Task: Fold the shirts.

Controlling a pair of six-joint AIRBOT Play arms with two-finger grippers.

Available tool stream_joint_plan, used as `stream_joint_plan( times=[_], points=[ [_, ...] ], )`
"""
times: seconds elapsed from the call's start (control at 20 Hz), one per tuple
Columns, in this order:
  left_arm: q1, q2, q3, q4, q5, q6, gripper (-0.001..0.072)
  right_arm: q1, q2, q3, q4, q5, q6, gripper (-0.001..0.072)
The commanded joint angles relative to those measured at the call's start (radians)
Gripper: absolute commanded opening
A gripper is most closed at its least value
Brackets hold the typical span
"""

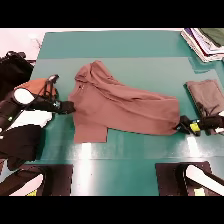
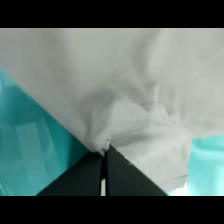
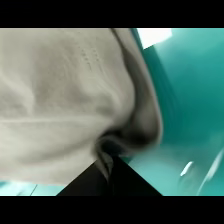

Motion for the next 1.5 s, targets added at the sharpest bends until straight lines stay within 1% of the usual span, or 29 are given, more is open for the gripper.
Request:
stream_joint_plan(
  times=[0.0,0.05,0.2,0.3,0.4,0.5,0.65,0.7,0.8,0.9,1.0,1.1,1.25,1.35,1.45],
  points=[
    [0.0,0.099,0.145,0.037,-0.039,-0.011,0.0022,0.118,0.103,0.168,0.035,0.025,0.0,0.0018],
    [0.0,0.136,0.226,0.063,-0.066,-0.026,0.0021,0.136,0.148,0.249,0.035,0.034,0.002,0.0017],
    [0.0,0.218,0.554,0.095,-0.126,-0.027,0.0021,0.169,0.274,0.558,0.041,0.04,0.034,0.0018],
    [0.0,0.243,0.792,0.101,-0.128,-0.026,0.0021,0.17,0.331,0.782,0.031,0.047,0.065,0.0017],
    [0.0,0.245,1.016,0.113,-0.119,-0.026,0.0021,0.168,0.36,0.992,0.023,0.06,0.068,0.0017],
    [0.0,0.246,1.181,0.114,-0.1,-0.026,0.002,0.168,0.362,1.183,-0.049,0.115,0.111,0.0017],
    [0.0,0.246,1.308,0.133,-0.013,-0.024,0.0019,0.168,0.307,1.438,-0.13,0.257,0.154,0.0017],
    [0.0,0.246,1.314,0.152,0.016,-0.024,0.0018,0.168,0.278,1.513,-0.136,0.301,0.161,0.0017],
    [0.0,0.245,1.286,0.193,0.021,-0.029,0.0018,0.168,0.232,1.592,-0.143,0.367,0.18,0.0017],
    [0.0,0.24,1.192,0.235,-0.008,-0.071,0.0018,0.168,0.203,1.576,-0.151,0.403,0.188,0.0017],
    [0.0,0.2,1.078,0.254,-0.057,-0.105,0.0019,0.168,0.187,1.459,-0.151,0.395,0.188,0.0016],
    [0.0,0.125,0.977,0.242,-0.14,-0.126,0.0021,0.169,0.148,1.326,-0.151,0.402,0.187,0.0017],
    [0.0,-0.037,0.836,0.219,-0.237,-0.129,0.0021,0.203,0.013,1.168,-0.156,0.41,0.185,0.0017],
    [0.0,-0.152,0.743,0.217,-0.245,-0.129,0.0022,0.227,-0.097,1.085,-0.174,0.412,0.185,0.0016],
    [0.0,-0.275,0.674,0.214,-0.224,-0.129,0.0022,0.255,-0.219,1.007,-0.191,0.405,0.183,0.0017]
  ],
)
